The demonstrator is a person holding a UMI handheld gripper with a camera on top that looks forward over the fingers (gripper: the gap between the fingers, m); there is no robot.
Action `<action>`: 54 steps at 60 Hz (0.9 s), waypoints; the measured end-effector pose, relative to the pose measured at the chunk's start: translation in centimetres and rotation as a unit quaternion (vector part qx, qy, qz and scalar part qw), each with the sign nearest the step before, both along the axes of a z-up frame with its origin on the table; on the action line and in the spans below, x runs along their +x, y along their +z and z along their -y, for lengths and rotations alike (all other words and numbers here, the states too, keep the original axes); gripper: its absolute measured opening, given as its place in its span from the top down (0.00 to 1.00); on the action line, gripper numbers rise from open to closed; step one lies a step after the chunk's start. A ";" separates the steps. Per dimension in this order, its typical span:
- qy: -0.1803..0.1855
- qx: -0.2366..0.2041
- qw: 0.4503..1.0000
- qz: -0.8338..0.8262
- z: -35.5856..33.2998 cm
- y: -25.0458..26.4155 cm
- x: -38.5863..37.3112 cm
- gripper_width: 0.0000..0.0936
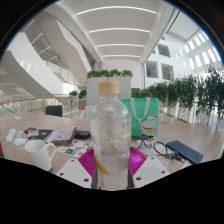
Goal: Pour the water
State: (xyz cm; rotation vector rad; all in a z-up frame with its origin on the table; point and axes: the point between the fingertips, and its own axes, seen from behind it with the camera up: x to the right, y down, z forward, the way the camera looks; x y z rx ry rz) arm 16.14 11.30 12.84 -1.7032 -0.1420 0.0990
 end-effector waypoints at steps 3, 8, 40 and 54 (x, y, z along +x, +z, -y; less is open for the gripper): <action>0.007 -0.013 1.000 -0.015 -0.1 -1.8 -0.1 0.56; 0.015 -0.016 0.999 -0.027 0.2 -3.8 0.6 0.52; 0.020 -0.111 0.993 -0.023 3.3 -7.0 0.7 0.16; -0.029 -0.147 0.988 -0.028 15.7 -0.4 0.0 0.11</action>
